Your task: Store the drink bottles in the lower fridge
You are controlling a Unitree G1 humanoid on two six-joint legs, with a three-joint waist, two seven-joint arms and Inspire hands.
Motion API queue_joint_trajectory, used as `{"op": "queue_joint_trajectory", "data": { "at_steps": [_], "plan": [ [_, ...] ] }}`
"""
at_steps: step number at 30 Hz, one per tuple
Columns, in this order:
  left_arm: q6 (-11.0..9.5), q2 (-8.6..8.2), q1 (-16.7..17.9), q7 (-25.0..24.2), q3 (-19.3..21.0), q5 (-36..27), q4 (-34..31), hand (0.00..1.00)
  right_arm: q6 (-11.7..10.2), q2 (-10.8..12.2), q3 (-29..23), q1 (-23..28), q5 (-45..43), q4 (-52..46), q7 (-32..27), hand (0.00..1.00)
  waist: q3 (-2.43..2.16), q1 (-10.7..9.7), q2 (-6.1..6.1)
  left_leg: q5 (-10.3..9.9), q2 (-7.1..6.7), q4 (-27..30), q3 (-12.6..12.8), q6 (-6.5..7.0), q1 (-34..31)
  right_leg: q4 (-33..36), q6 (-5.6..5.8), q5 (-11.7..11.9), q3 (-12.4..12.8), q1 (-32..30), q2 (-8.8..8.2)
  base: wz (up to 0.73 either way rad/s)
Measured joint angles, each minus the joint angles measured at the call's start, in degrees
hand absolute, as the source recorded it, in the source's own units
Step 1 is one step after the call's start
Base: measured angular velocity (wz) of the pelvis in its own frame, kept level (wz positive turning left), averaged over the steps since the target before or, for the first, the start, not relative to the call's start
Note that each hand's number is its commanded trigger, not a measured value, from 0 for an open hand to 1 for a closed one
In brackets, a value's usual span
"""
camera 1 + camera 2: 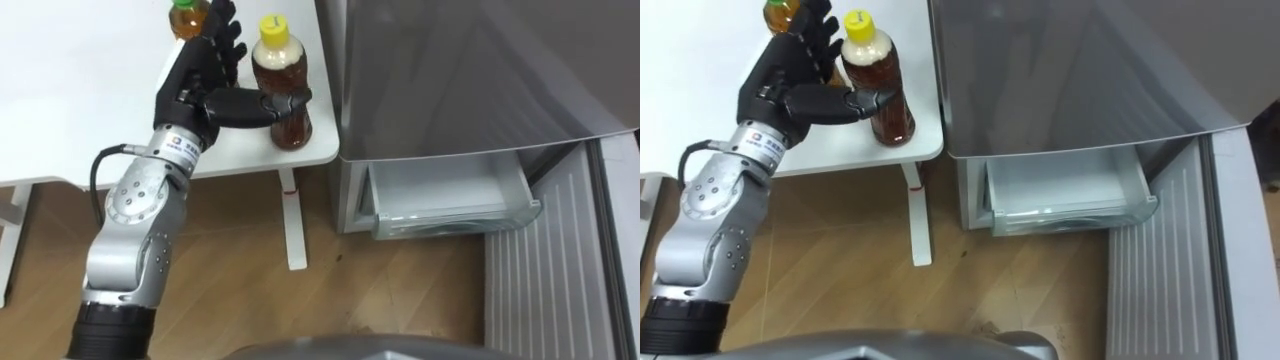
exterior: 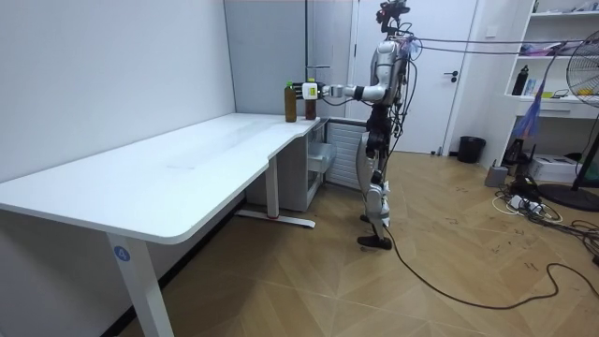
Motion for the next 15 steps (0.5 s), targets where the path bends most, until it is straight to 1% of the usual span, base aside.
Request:
{"op": "queue_joint_trajectory", "data": {
  "at_steps": [2, 9, 15],
  "plan": [
    [0.0, -0.01, 0.0, 0.27, 0.34, -0.01, 0.0, 0.0, 0.01, 0.0, 0.0, 0.3, -0.02, -0.04, 0.19, 0.0, -0.07, -0.05, -0.12, 0.0, 0.0, -0.01, 0.29, 0.0, -0.04, 0.03, 0.0, 0.0, 0.24, -0.17, 0.0, -0.07],
    [0.0, -0.15, -0.01, 1.96, 0.36, -0.01, 0.0, 0.0, 0.05, 0.03, -1.14, 0.43, -2.01, -0.8, 0.75, 0.0, -0.05, -0.53, -0.52, 0.0, 0.03, -0.03, 0.6, 0.0, -0.09, 0.05, 0.0, 0.0, 0.46, -0.24, 0.02, 0.0],
    [0.0, -0.15, -0.05, 2.47, 0.36, 0.81, 0.01, 0.0, 0.07, 0.04, -1.13, 0.3, -3.85, -0.69, 0.8, 0.0, -0.01, -1.43, -0.6, 0.0, 0.03, -0.03, 0.84, 0.0, 0.07, 0.09, 0.01, 0.01, 1.1, -0.29, 0.07, -0.02]
  ]
}}
